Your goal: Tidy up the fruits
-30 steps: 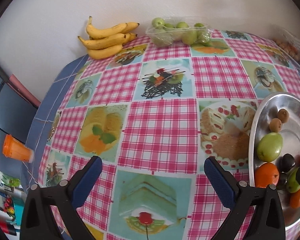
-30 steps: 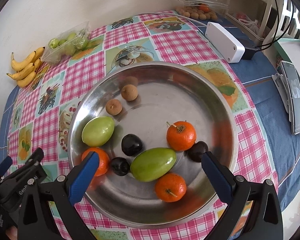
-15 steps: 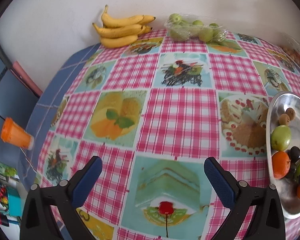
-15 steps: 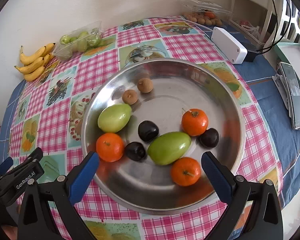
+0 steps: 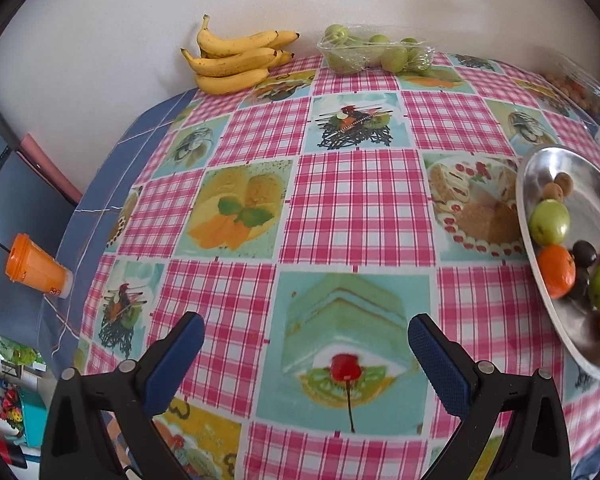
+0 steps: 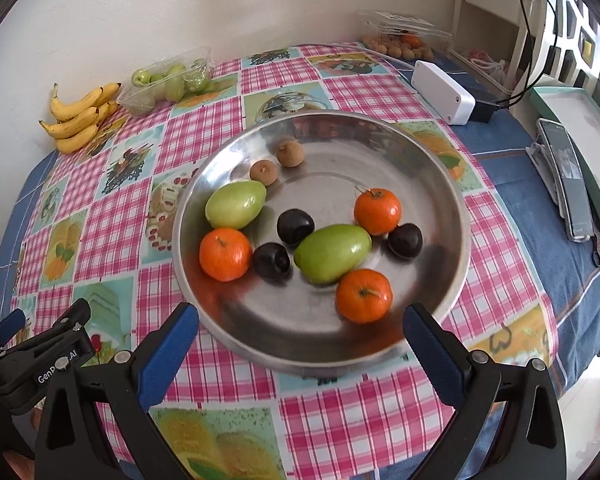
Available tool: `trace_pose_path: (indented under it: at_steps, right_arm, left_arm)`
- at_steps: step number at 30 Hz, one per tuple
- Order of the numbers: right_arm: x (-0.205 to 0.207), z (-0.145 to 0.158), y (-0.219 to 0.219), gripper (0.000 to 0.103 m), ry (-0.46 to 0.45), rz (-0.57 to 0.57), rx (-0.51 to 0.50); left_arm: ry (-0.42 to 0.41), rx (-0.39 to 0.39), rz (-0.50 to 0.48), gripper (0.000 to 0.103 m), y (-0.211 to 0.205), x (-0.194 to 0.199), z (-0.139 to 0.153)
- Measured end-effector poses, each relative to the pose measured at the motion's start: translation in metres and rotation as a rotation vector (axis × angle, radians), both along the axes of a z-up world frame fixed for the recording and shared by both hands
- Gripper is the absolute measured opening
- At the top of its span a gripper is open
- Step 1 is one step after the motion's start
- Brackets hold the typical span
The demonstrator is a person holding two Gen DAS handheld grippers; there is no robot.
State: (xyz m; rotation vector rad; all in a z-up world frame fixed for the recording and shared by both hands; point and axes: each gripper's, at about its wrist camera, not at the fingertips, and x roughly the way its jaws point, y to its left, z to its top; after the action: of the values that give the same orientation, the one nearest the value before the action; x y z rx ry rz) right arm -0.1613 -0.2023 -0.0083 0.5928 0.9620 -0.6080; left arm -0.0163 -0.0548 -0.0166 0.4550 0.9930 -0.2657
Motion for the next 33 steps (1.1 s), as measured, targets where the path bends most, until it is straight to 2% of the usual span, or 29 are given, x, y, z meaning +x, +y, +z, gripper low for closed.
trace_pose_path:
  at_steps: [7,33]
  right_arm:
    - [-0.007,0.003,0.014,0.102,0.001,0.023,-0.005]
    - [-0.011,0.018,0.034,0.102,-0.005,0.059,-0.059]
  left_arm:
    - [-0.011,0.003,-0.003,0.103,0.012,-0.013,0.006]
    - [-0.027,-0.089,0.007,0.103,0.038,-0.029,0.032]
